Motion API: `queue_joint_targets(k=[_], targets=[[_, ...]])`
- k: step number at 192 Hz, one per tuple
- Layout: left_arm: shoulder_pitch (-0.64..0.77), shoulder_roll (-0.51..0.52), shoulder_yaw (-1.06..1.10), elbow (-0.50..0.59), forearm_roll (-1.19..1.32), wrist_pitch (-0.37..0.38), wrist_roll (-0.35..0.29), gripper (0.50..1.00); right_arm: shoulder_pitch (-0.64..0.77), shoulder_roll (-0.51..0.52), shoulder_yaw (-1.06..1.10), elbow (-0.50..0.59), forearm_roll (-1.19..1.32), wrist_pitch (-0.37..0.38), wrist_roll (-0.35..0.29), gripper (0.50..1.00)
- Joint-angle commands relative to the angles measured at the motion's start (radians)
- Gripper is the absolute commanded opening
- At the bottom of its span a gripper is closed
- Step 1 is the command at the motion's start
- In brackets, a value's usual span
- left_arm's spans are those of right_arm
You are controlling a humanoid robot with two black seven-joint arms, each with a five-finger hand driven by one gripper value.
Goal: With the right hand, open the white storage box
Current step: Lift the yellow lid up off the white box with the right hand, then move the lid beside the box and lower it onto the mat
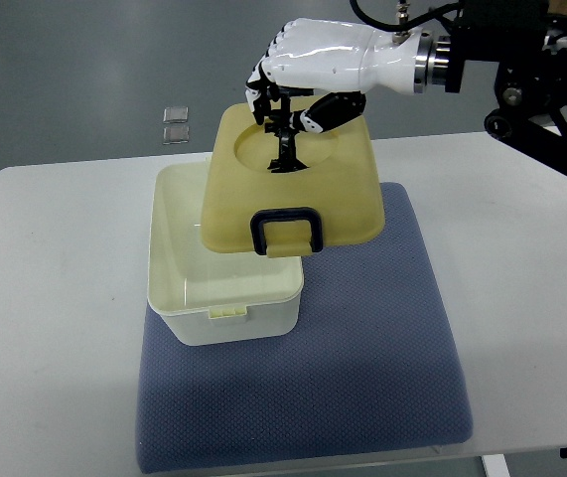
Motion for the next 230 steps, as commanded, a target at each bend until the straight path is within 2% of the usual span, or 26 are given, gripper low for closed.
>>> queue_joint_targets(k=[1,45,81,144,230], targets=[[0.0,0.0,0.0,0.0,0.001,-0.002,0.0,1.0,-0.006,-0.078,-0.014,0.0,-0.001,-0.001,0.033,0.5],[0.0,0.0,0.002,-0.002,0.001,-0.002,0.0,1.0,-0.063,-0.236,-0.09,-0.015,-0.015,-0.035,0.11,0.5],[0.0,0.0,0.003,-0.002,0.001,-0.002,0.0,1.0,-0.104,-0.268,-0.198,-0.055,-0.017,-0.137,0.124,0.5],[0.0,0.0,0.0,-0.002,0.001,-0.002,0.0,1.0,-0.189,-0.244,-0.344,-0.087,-0.07,-0.325,0.124,0.5],[0.0,0.0,0.0,0.0,0.001,-0.002,0.0,1.0,-0.233,-0.115,-0.331,-0.098,-0.074,-0.386,0.124,0.5]])
